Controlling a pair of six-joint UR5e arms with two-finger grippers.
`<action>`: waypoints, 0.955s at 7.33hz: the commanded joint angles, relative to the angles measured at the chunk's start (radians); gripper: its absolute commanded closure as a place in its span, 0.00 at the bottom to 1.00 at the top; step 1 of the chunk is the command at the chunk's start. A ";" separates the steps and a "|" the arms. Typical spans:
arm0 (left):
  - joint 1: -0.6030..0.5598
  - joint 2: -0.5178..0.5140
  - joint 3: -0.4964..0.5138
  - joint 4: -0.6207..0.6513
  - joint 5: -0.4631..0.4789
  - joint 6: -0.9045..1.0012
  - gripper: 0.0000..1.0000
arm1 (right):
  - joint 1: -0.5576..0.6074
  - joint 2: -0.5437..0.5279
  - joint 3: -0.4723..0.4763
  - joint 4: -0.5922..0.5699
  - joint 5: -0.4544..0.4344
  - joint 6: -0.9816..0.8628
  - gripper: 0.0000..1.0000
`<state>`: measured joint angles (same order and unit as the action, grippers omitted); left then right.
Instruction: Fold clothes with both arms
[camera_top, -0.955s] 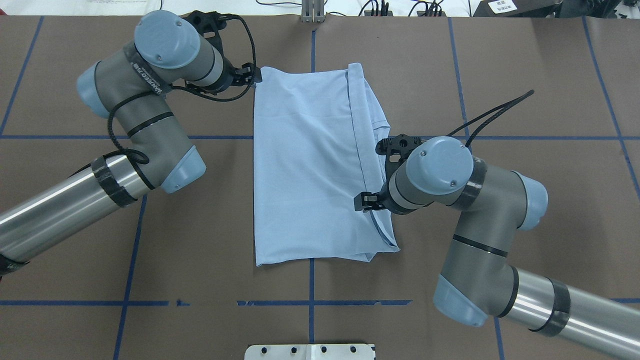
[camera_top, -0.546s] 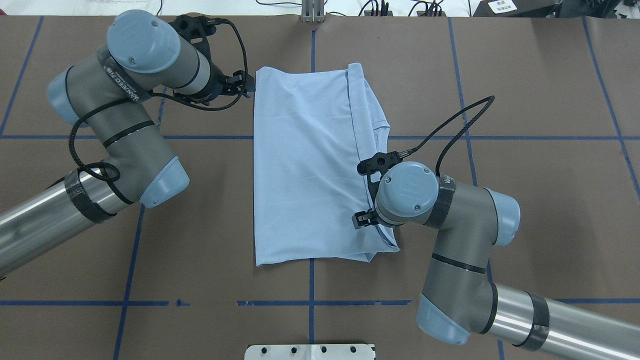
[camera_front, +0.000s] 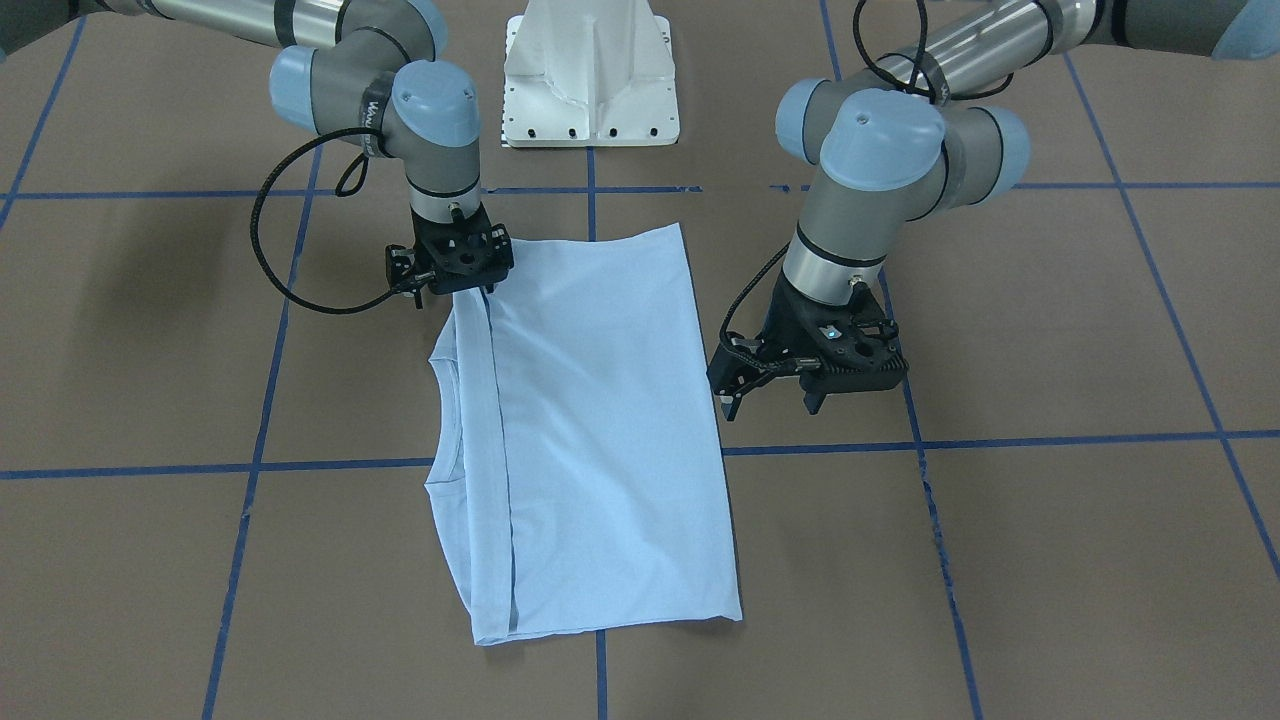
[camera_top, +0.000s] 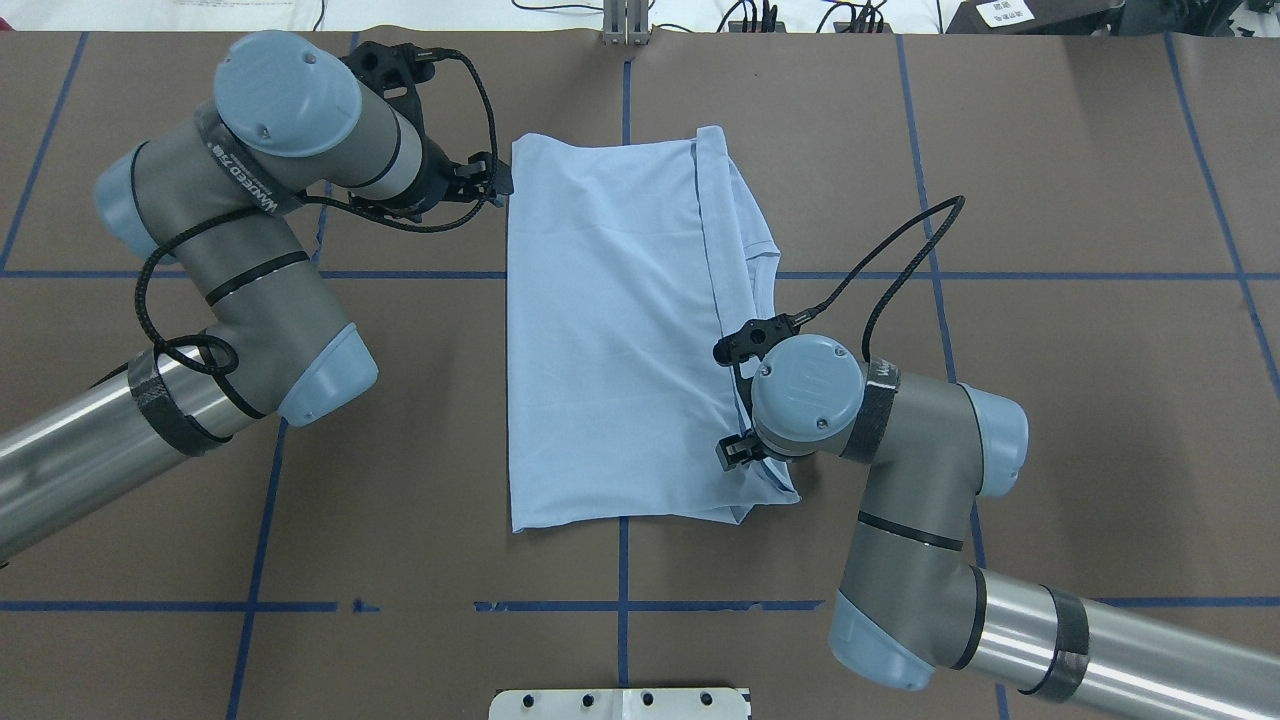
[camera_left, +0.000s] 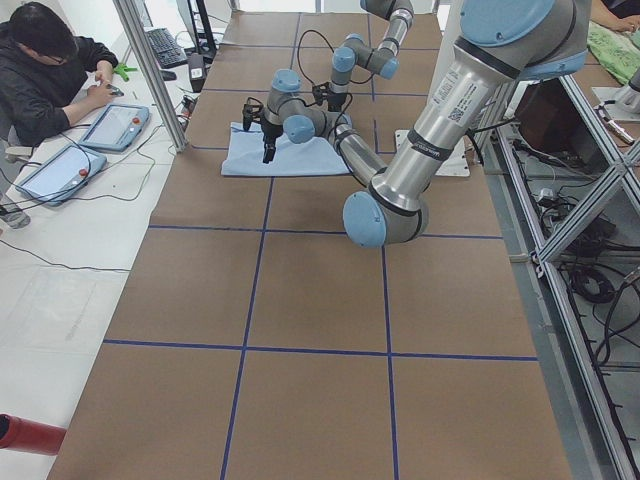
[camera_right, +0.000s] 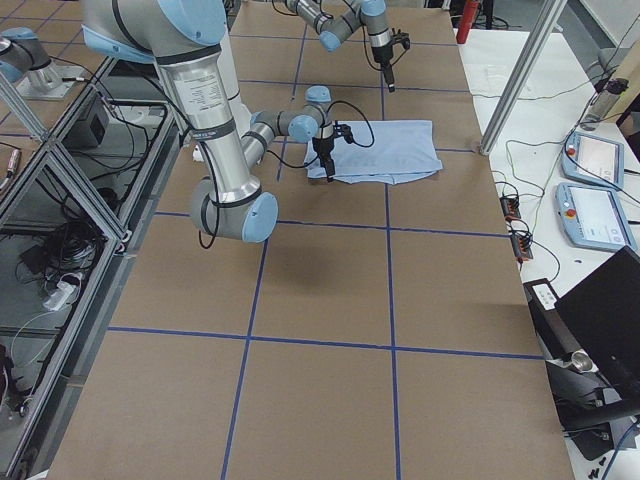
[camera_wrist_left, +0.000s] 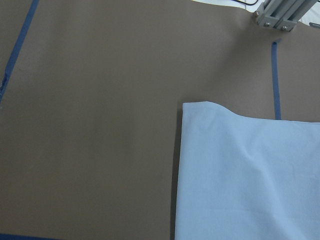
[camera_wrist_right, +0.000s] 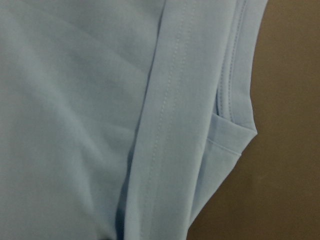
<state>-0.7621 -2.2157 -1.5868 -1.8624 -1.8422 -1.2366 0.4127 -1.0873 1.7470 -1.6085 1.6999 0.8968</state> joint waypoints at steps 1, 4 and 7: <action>0.006 0.001 0.004 -0.004 0.000 -0.001 0.00 | 0.003 0.000 -0.001 -0.024 0.000 -0.035 0.00; 0.017 0.001 0.008 -0.004 0.001 -0.006 0.00 | 0.027 -0.006 -0.001 -0.027 0.007 -0.061 0.00; 0.027 -0.001 0.010 -0.008 0.001 -0.015 0.00 | 0.046 -0.031 0.002 -0.027 0.001 -0.065 0.00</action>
<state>-0.7402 -2.2163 -1.5773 -1.8686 -1.8409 -1.2458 0.4511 -1.1054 1.7462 -1.6352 1.7048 0.8329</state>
